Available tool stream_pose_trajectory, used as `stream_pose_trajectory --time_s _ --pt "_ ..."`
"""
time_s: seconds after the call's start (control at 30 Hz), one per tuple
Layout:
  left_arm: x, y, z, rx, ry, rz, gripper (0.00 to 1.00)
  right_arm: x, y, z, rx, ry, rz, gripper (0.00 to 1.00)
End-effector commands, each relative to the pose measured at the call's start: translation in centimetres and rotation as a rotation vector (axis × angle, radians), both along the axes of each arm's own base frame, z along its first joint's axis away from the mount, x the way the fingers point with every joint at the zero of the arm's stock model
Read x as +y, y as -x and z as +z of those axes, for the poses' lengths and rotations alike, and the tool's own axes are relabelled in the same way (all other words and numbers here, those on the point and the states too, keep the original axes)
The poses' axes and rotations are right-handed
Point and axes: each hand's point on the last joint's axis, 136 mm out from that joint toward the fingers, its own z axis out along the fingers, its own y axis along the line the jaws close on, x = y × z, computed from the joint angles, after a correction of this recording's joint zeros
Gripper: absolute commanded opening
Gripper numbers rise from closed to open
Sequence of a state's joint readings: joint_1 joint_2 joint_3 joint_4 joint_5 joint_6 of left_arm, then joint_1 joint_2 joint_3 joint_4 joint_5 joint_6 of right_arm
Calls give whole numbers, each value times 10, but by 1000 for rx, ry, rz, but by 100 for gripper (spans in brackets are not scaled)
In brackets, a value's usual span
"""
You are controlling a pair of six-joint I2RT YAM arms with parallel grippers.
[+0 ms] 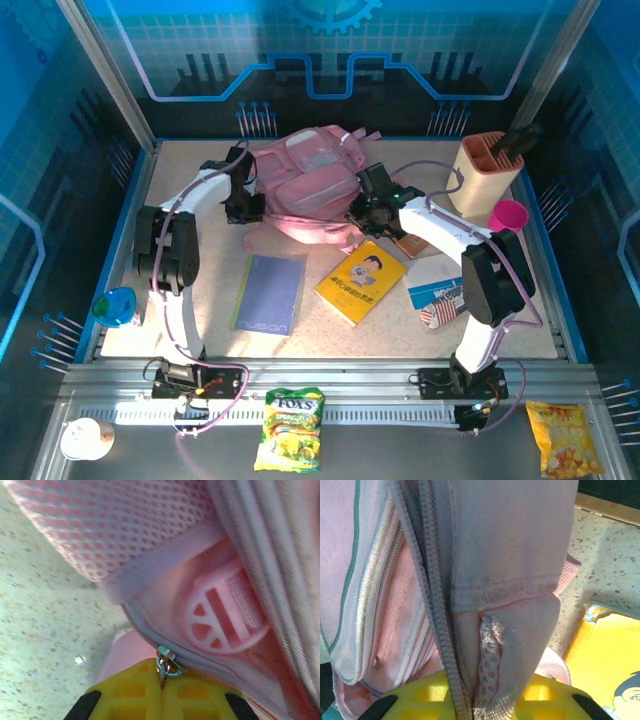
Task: Pack the student bag
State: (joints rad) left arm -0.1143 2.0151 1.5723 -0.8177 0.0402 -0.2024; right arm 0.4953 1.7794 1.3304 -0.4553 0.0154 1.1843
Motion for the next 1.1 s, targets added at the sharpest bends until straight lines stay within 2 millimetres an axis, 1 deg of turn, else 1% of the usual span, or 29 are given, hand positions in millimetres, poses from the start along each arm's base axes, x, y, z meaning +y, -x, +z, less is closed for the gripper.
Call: stream_pose_trajectory --time_s 0.0,0.07,0.13,0.27,0.3,0.4,0.5,0.6,0.67,0.7,0.77,0.83,0.87,0.93,0.97,1.0,1.07 --pt "44 -16 15 -41 -102 94 2 4 -6 32 -84 -20 14 24" --pt "47 -17 26 -66 -95 128 14 14 -5 32 -82 -28 36 24" --pt "46 -14 40 -101 -76 152 29 29 -5 29 -73 -41 58 24" --pt "47 2 69 -188 -42 217 49 55 -8 24 -63 -60 90 24" --pt "47 7 81 -225 -30 231 55 65 -9 24 -63 -70 102 24" --pt "42 23 98 -291 23 249 65 94 -11 20 -59 -86 144 25" --pt "39 37 109 -343 55 253 74 122 -12 5 -24 -98 182 26" --pt "36 49 115 -370 81 242 81 139 -17 -4 -15 -90 208 30" --pt "30 53 117 -380 114 225 84 145 -21 -6 -18 -76 223 36" --pt "26 55 117 -384 134 212 85 146 -23 -7 -19 -69 236 39" --pt "18 57 118 -388 178 188 86 142 -21 -6 -14 -27 256 51" --pt "7 58 120 -394 236 152 86 128 -18 -1 -26 45 276 64" --pt "2 58 122 -397 262 139 86 122 -16 6 -45 62 287 68" --pt "-8 57 125 -398 318 115 86 106 -8 18 -91 103 315 77" --pt "-11 57 125 -395 339 109 86 97 -4 21 -109 129 321 81" --pt "-17 56 126 -394 364 100 86 85 1 28 -135 157 325 85" --pt "-27 56 127 -385 406 77 87 59 13 30 -149 225 310 89"
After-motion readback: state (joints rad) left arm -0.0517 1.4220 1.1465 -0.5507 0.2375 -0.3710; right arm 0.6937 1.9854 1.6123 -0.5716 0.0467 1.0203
